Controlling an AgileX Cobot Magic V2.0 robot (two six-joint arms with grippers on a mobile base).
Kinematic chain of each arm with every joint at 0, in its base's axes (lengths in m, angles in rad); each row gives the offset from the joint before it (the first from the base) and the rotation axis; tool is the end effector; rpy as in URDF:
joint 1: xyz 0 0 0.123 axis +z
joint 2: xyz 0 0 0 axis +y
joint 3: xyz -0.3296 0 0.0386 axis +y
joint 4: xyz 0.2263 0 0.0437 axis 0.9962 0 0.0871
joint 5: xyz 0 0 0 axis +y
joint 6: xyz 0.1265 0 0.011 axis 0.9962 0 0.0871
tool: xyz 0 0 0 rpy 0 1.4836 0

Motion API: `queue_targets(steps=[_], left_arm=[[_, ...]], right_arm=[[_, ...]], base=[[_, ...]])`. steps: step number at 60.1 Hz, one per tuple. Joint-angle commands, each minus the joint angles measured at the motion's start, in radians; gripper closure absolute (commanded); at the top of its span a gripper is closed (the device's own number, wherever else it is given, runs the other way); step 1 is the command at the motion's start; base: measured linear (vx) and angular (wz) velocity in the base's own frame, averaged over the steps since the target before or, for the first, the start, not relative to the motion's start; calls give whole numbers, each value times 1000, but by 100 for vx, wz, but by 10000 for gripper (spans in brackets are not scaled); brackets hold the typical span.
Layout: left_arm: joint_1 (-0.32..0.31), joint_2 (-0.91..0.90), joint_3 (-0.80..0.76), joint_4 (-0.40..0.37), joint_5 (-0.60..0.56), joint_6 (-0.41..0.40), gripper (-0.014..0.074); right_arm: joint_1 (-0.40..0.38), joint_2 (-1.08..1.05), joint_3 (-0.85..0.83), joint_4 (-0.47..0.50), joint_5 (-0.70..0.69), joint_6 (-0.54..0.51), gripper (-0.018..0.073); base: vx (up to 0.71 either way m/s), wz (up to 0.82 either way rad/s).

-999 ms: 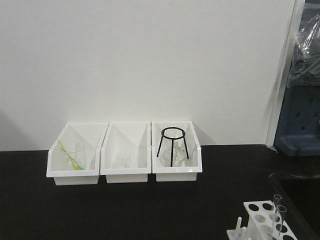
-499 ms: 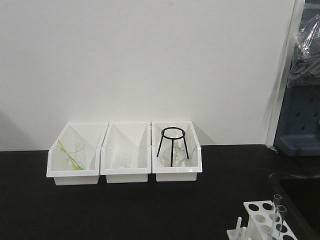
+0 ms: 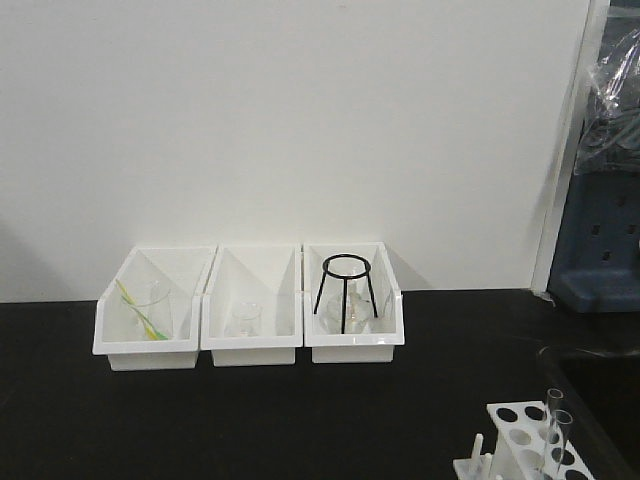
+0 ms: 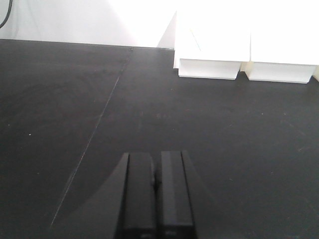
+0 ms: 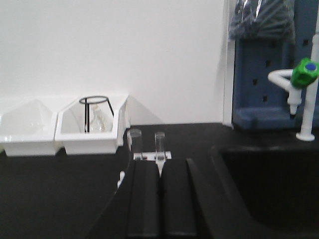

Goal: Flip and reinsert test tube from rack

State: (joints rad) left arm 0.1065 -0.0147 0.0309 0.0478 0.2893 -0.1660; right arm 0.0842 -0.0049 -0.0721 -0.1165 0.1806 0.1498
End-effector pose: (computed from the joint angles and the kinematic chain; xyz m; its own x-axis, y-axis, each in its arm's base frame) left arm 0.0205 0.0039 0.1693 -0.1992 -0.1419 -0.9696 -0.1444 0.9829 -0.1141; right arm 0.0196 -0.0010 0.2190 -0.0174 0.0338 -0.9993 -0.0627 0.9974 0.0348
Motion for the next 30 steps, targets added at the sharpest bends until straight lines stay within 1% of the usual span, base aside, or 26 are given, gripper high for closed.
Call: queue_targets(steps=[1, 5, 8, 30], left_arm=[[-7, -3, 2, -4, -88, 0, 603], [-7, -3, 2, -4, -88, 0, 603], [-7, -3, 2, -4, -88, 0, 603], [-7, -3, 2, -4, -88, 0, 603]], right_arm=[[-3, -17, 64, 3, -131, -7, 568], [-3, -16, 109, 0, -166, -7, 568], [-3, -16, 103, -6, -134, -13, 568], [-3, -16, 104, -5, -142, -14, 568]], base=[[0, 0], [0, 0], [0, 0], [0, 0]])
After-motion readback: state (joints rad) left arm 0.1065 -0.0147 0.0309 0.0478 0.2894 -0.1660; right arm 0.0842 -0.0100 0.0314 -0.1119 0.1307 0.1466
